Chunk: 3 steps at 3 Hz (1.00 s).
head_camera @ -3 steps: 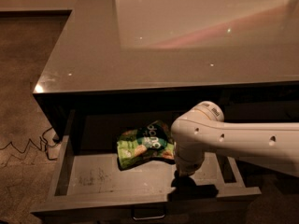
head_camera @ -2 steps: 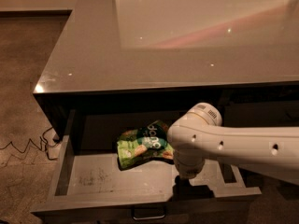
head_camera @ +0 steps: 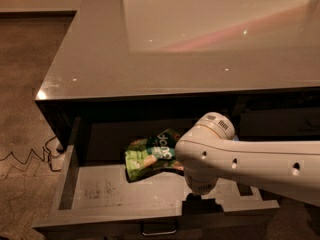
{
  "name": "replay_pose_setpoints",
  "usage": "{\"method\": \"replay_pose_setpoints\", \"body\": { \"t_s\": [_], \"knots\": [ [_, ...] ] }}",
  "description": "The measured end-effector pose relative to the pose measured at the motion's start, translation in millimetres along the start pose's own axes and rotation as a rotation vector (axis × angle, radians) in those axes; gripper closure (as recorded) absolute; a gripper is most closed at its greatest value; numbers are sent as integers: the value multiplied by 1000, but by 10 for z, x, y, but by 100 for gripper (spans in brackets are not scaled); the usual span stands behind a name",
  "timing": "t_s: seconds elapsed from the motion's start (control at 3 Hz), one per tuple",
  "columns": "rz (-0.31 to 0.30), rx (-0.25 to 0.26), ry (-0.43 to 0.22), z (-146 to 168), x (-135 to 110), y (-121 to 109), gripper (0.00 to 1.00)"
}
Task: Open top drawer
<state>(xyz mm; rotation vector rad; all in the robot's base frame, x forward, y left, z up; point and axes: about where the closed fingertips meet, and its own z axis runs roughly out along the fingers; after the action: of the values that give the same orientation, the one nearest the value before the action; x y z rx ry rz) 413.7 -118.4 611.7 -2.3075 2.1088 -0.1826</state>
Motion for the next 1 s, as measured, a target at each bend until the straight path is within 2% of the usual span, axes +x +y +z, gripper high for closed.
{"method": "replay_pose_setpoints", "body": {
  "t_s": [1.0],
  "knots": [
    [0, 0, 0, 0, 0, 0, 12]
  ]
}}
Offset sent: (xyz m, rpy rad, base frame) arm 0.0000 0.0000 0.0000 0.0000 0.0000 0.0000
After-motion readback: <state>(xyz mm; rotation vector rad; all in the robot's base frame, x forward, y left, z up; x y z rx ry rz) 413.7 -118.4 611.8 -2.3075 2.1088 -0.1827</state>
